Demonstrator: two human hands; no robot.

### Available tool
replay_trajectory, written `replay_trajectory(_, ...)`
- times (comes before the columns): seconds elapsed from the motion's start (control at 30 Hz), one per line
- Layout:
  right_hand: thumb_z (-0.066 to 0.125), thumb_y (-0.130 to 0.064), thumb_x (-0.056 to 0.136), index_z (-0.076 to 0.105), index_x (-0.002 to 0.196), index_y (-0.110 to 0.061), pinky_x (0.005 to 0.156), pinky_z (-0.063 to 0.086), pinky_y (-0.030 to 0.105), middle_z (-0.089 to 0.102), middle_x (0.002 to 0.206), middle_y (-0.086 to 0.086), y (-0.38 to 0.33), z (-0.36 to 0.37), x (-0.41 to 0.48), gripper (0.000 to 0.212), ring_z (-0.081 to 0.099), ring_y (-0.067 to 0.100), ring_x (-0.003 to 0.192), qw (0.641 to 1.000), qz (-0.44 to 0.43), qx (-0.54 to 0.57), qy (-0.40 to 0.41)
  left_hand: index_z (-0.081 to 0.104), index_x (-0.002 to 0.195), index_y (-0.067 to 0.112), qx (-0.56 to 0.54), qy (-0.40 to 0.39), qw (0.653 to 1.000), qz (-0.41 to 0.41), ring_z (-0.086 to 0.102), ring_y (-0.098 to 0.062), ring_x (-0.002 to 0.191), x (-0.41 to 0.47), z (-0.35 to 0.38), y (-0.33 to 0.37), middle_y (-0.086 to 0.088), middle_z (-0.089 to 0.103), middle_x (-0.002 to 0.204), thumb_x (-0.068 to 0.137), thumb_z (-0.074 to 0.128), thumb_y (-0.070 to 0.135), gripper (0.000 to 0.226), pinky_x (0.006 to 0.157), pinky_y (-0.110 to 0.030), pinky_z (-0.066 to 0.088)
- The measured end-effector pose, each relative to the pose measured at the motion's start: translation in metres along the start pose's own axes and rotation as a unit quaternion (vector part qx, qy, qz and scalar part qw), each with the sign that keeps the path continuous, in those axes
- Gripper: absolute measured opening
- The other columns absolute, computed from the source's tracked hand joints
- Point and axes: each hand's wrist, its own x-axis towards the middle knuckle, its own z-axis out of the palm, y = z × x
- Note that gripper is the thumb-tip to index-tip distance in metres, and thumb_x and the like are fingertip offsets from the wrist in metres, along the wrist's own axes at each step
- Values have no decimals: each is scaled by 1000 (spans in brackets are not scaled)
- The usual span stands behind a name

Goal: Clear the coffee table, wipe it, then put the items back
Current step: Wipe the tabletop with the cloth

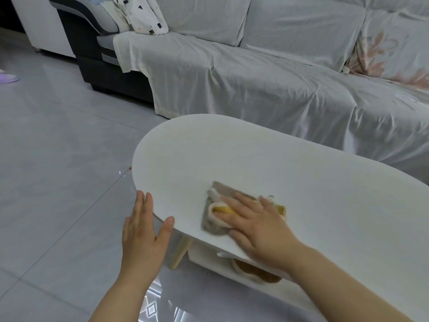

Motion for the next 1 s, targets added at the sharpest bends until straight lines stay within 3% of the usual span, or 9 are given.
replay_trajectory(0.07,28,-38,96,17,141,-42,113,12,47,5,157,-14,27,-2,3,46,3,11,144,996,91,-3,2,9,142,18,0,5,1000,1,4,-13,142,0,0,-2,7,0,153,89,44,27,64,115,-34,-1)
replay_trajectory(0.13,24,-38,97,15,141,-44,113,16,45,4,156,-17,36,-5,14,45,4,10,144,991,133,0,21,7,142,19,-2,11,1000,5,4,-12,142,1,2,-3,13,-4,148,89,44,28,65,115,-33,-1)
replay_trajectory(0.4,29,-35,96,31,137,-40,109,20,51,19,155,-12,-29,-1,120,41,16,18,143,996,-55,20,70,-5,131,35,-18,29,999,35,-3,11,124,3,7,-9,28,-14,133,89,41,31,63,110,-19,-8)
replay_trajectory(0.5,31,-32,95,28,139,-37,108,19,56,18,155,-10,-35,-6,168,44,15,18,142,996,-63,11,66,-9,123,41,-17,32,999,37,-6,17,121,4,9,-8,32,-16,130,88,33,50,56,100,-5,-16)
replay_trajectory(0.7,31,-39,94,18,142,-37,110,9,62,5,158,-9,32,-22,203,50,7,15,144,995,83,43,46,2,132,38,21,57,998,24,-1,16,124,3,13,-8,34,-10,131,63,20,62,75,94,-3,-26)
replay_trajectory(0.9,25,-43,94,15,143,-37,108,10,65,3,158,-8,132,-24,137,50,5,17,144,971,223,51,74,17,141,23,38,94,995,20,7,9,127,3,20,-7,27,-2,135,62,19,59,87,95,-2,-23)
replay_trajectory(1.0,23,-43,94,13,143,-35,108,16,62,5,158,-6,173,-22,87,51,10,20,144,953,291,43,72,17,141,22,43,98,994,17,6,11,126,0,20,-4,23,2,140,63,19,59,86,104,-12,-19)
